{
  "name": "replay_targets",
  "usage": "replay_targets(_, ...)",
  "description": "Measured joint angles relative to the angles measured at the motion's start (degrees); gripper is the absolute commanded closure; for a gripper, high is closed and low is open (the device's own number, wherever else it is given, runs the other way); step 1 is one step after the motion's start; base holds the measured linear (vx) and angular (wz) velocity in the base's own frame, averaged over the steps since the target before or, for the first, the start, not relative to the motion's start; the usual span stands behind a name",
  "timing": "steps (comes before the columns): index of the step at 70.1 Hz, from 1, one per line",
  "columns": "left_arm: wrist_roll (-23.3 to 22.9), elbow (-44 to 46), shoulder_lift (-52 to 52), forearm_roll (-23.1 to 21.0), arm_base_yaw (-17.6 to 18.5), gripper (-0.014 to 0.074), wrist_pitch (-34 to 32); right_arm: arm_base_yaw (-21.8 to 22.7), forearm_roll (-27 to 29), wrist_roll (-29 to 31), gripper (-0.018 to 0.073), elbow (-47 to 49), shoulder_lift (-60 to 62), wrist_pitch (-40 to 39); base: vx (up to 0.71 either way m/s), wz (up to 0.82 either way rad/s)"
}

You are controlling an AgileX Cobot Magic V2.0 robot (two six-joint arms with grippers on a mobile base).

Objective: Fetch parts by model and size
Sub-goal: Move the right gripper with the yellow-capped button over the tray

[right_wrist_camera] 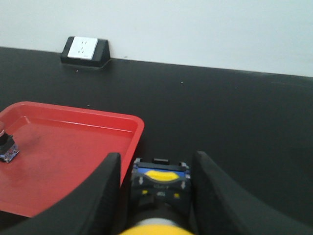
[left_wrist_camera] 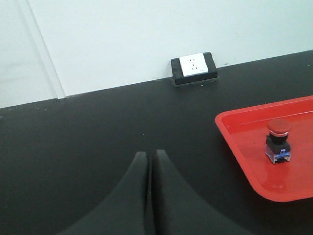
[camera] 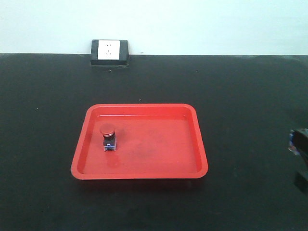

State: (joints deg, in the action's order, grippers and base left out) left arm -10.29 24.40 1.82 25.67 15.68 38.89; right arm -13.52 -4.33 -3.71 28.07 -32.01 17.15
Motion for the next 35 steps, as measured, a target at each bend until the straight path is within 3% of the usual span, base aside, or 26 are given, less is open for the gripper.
replay_targets(20, 0.02, 0.00, 0.00, 0.05, 0.00, 0.0603, -0.25, -11.13, -1.53, 0.05, 0.0564, 11.68, -19.64, -1.51, 0.00, 0.00)
replay_targets(35, 0.02, 0.00, 0.00, 0.05, 0.00, 0.0603, -0.30, -16.35, -1.33, -2.03, 0.0564, 25.46, -36.71, 4.66, 0.00, 0.00)
